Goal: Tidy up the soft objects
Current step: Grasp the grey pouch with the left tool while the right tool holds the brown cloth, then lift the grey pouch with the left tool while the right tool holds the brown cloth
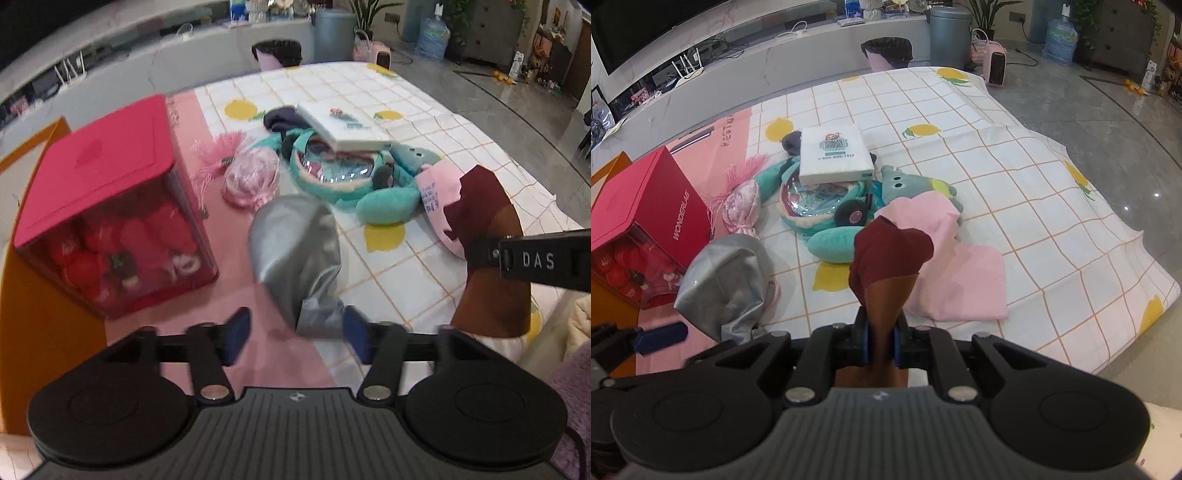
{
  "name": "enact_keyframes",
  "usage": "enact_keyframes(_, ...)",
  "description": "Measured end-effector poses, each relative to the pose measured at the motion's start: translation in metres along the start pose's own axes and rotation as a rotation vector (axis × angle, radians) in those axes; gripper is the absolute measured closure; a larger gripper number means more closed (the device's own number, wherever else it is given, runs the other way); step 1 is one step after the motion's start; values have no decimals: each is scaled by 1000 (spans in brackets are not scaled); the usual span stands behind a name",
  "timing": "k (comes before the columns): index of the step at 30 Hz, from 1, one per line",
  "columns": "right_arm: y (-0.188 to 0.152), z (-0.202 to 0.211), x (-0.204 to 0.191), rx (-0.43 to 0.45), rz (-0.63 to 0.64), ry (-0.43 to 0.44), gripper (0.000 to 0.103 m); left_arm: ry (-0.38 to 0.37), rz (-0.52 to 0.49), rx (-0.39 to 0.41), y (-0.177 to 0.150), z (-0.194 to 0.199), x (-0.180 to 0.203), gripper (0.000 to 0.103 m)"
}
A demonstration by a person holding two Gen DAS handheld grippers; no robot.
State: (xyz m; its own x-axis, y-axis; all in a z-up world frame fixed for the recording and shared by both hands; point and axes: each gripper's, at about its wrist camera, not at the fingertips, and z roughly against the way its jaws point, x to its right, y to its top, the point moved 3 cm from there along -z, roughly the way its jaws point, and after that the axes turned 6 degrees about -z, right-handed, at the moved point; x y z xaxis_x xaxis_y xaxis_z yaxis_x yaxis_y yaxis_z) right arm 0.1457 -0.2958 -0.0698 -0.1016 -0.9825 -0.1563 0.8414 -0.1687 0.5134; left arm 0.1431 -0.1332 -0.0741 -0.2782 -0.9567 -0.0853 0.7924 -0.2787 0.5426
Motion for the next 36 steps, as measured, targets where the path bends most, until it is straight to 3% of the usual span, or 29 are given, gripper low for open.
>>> enact_keyframes(4,0,0,-1,6,3,-1,93,114,-74,78,8,-1,14,19)
enact_keyframes(7,0,1,-1,8,5,2,93,188,-46,98,16,-9,16,19)
enact_keyframes(9,0,-1,-1,2,8,0,93,198,15,98,18,-14,10,23)
enact_keyframes(11,-1,-2,-1,-3,10,0,93,158,61,100,19,-18,6,32)
enact_keyframes(14,-2,-2,-2,-8,14,0,92,113,147,123,16,-19,-5,67)
enact_keyframes(15,-2,-3,-2,-10,14,-1,92,102,184,121,14,-18,-9,88)
enact_keyframes(16,-2,-3,-2,-13,15,-2,91,80,213,113,11,-18,-14,101)
enact_keyframes(19,-2,-5,-3,-19,20,-5,86,51,228,84,2,1,-23,102)
enact_keyframes(23,-3,-5,-4,-24,27,2,86,112,183,58,-9,38,-33,102)
enact_keyframes(26,-3,-5,-6,-26,36,1,86,92,195,25,-22,54,-41,101)
enact_keyframes(32,-5,-5,-10,-30,59,0,86,61,201,-47,-45,41,-42,101)
enact_keyframes(36,-6,-4,-11,-30,65,1,87,17,234,-35,-46,38,-42,101)
